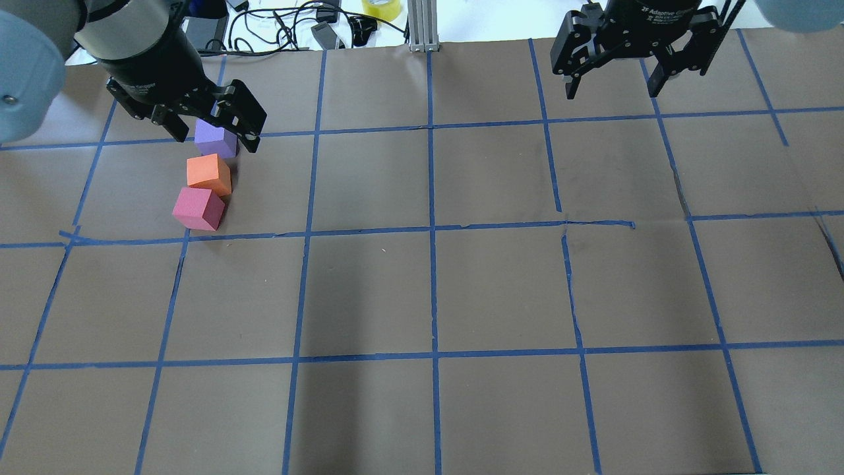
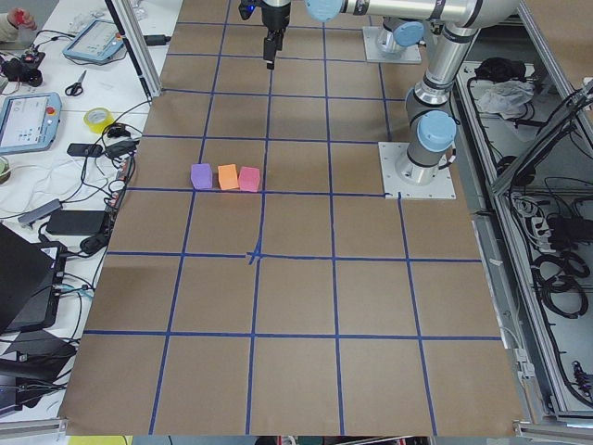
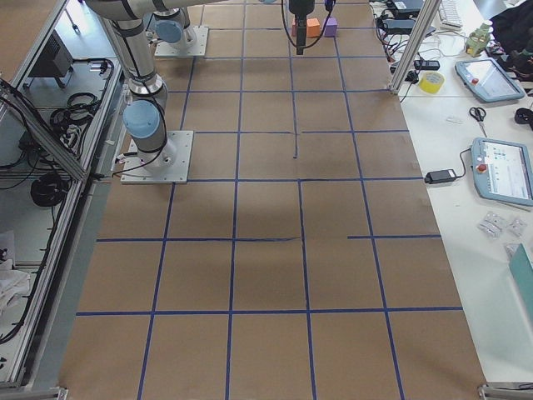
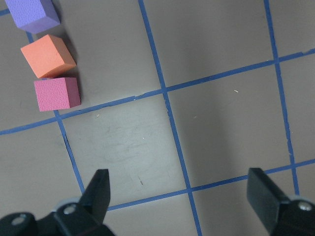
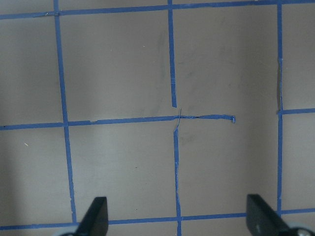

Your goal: Arrange blocks in a line

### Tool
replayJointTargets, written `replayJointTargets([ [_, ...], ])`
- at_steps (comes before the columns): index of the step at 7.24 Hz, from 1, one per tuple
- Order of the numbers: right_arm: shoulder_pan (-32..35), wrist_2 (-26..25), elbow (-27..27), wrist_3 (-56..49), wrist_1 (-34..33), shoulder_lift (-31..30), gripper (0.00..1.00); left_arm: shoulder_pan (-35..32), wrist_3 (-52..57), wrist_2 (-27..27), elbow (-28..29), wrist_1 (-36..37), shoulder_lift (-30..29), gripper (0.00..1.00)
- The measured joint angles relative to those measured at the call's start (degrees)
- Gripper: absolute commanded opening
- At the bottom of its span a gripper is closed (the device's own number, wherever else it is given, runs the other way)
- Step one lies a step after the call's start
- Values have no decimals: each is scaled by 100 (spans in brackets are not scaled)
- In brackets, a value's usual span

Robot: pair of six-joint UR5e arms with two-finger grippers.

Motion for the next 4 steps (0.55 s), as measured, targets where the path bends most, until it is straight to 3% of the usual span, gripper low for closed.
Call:
replayJointTargets([
  [4,-2,0,0,0,10,0,100,-9,-59,35,1,-1,118,100],
])
